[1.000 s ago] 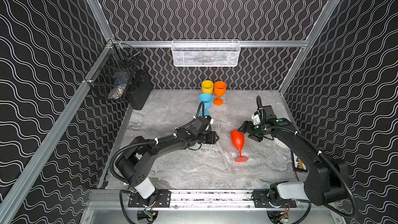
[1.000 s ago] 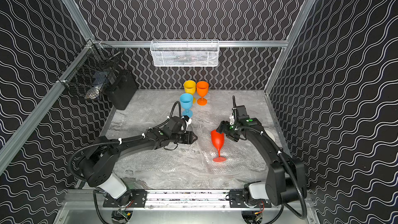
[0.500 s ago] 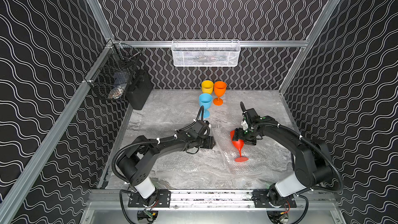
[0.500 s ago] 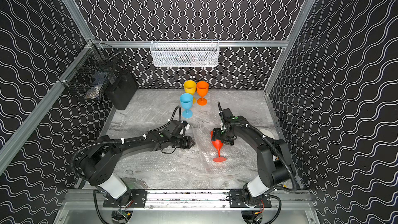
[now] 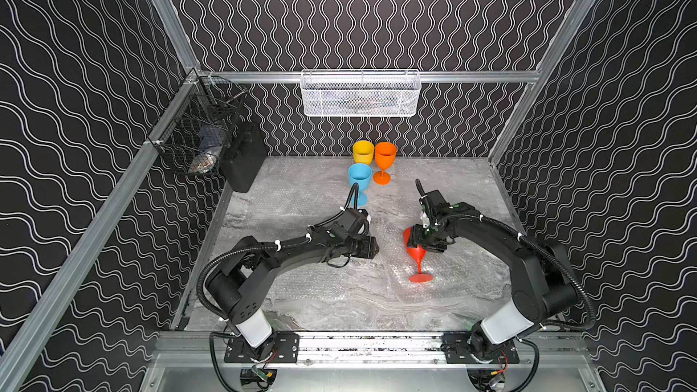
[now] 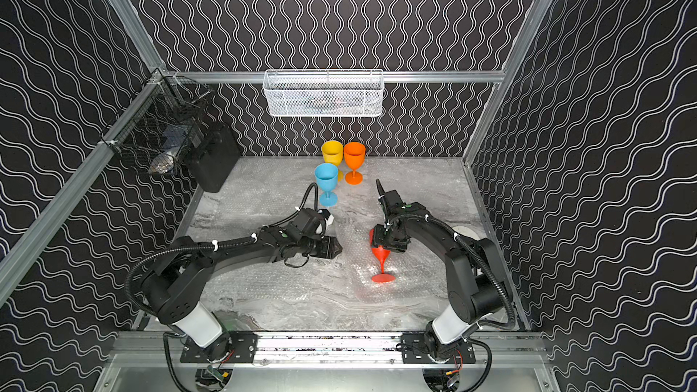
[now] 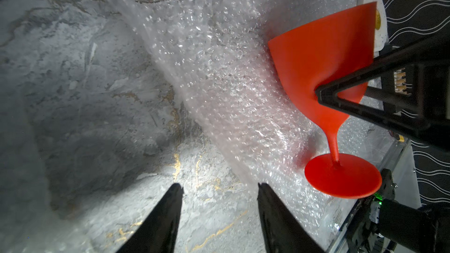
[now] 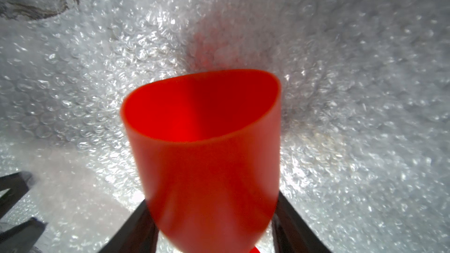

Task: Unpack wine glasses from bubble wrap
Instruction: Unwrap the bubble wrap at the center of the board.

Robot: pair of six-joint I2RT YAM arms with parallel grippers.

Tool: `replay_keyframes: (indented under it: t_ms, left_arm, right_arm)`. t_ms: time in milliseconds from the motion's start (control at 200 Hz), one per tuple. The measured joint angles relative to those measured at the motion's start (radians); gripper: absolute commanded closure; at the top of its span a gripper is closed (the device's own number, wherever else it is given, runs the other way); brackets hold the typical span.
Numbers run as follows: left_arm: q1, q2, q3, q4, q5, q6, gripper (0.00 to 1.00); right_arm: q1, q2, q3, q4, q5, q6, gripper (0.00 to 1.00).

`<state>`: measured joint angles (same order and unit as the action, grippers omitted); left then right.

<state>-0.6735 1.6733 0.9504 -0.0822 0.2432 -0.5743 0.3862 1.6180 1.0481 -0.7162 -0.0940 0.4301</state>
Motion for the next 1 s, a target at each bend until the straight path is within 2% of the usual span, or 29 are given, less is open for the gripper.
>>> replay_keyframes:
  t_ms: [335, 731, 1001]
  left_arm:
    - [-0.007, 0.069, 0.019, 0.008, 0.038, 0.000, 0.45]
    - [-0.058, 0.204, 0.127, 0.039, 0.068, 0.000, 0.46]
    - [-0.063, 0.254, 0.180, 0.043, 0.074, 0.000, 0.53]
  right_arm:
    - [-0.065, -0.042, -0.032, 0.017, -0.028, 0.000, 0.41]
    - [-0.199, -0.126, -0.093, -0.022, 0.023, 0.001, 0.41]
    - [-0.209, -0.141, -0.101, -0.037, 0.035, 0.004, 0.42]
